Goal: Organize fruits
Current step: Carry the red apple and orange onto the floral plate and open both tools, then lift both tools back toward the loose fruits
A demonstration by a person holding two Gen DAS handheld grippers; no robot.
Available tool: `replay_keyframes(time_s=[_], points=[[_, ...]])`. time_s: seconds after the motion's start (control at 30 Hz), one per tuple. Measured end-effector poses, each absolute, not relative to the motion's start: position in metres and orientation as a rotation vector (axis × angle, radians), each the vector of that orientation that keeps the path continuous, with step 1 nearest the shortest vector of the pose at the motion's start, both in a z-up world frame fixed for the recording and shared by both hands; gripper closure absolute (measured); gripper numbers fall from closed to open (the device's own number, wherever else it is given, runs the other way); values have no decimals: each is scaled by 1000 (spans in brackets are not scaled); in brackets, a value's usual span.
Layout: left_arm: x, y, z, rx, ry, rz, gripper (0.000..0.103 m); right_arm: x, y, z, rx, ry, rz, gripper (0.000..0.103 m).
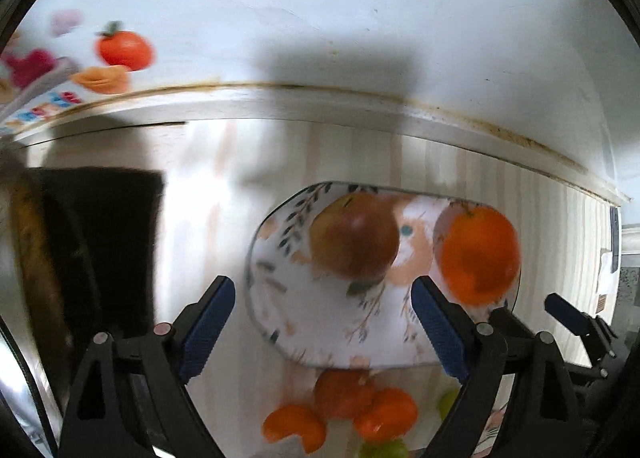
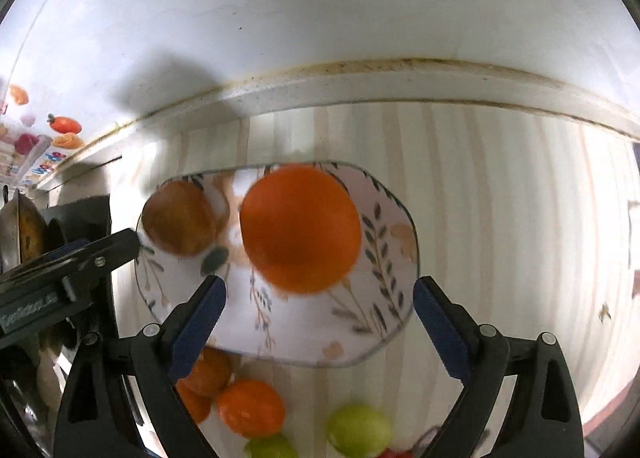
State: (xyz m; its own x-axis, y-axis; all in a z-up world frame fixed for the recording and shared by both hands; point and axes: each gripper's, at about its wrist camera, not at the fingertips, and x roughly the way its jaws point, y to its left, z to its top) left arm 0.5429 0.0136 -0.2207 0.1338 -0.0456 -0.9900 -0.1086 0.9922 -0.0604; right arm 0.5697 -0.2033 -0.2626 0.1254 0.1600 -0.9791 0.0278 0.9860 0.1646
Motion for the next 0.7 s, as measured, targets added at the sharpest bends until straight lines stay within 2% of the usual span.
replay_keyframes(time_s=[0.7], points=[[384,28,-112,-14,1163,-3,13,402,-173,-139,96,1195,18,5]])
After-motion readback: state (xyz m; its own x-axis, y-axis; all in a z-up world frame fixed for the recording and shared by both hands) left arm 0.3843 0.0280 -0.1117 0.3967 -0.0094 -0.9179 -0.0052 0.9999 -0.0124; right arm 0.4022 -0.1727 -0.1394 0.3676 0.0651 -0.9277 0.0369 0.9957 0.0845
